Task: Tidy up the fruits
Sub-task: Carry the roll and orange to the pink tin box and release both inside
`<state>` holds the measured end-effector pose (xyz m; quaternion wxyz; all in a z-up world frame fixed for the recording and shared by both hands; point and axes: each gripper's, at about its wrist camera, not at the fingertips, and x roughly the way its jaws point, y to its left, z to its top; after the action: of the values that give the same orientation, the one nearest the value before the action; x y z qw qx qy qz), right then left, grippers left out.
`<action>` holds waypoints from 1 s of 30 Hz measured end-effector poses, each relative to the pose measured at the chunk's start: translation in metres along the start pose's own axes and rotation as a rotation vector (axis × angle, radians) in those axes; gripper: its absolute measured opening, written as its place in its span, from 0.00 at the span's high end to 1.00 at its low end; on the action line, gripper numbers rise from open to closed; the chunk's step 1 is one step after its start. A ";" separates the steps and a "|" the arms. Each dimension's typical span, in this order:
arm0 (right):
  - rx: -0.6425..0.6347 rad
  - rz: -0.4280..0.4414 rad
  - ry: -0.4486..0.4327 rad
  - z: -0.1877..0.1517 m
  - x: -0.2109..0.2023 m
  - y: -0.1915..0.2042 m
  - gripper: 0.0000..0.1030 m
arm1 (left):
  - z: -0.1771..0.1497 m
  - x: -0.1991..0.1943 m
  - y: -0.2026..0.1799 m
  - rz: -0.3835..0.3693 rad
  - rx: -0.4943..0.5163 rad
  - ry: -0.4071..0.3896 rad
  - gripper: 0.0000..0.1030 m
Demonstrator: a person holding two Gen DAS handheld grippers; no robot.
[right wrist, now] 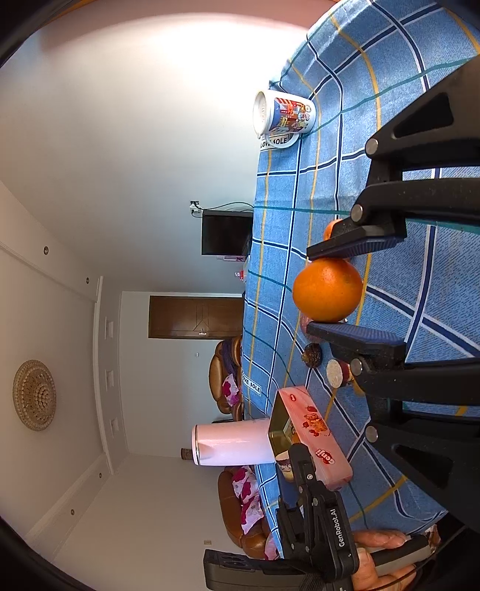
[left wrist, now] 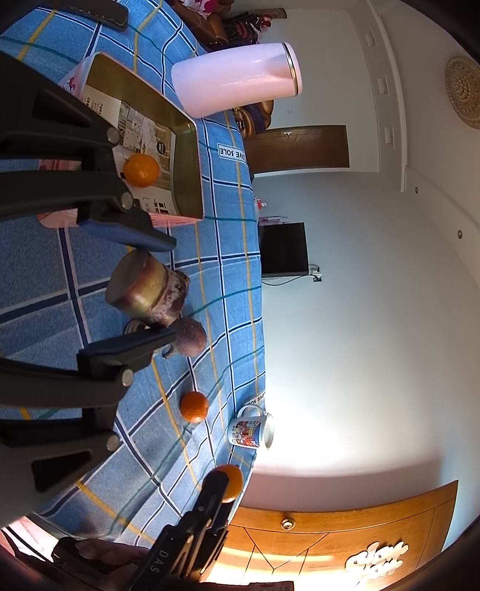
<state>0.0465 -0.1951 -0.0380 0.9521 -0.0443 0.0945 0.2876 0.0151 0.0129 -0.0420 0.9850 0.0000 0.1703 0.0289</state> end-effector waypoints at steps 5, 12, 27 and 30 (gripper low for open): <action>-0.015 0.052 0.020 0.015 0.012 0.017 0.66 | 0.000 0.000 0.016 0.015 -0.029 0.024 0.57; -0.031 0.153 0.066 0.038 0.041 0.049 0.66 | 0.003 0.001 0.053 0.051 -0.085 0.046 0.57; -0.189 0.337 0.249 0.052 0.139 0.168 0.66 | 0.009 0.036 0.155 0.118 -0.212 0.197 0.57; -0.206 0.344 0.316 0.044 0.160 0.183 0.65 | 0.007 0.045 0.161 0.118 -0.209 0.231 0.57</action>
<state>0.0824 0.0489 -0.0334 0.8530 -0.1688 0.2183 0.4430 0.0507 0.1760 -0.0492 0.9500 -0.0957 0.2783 0.1039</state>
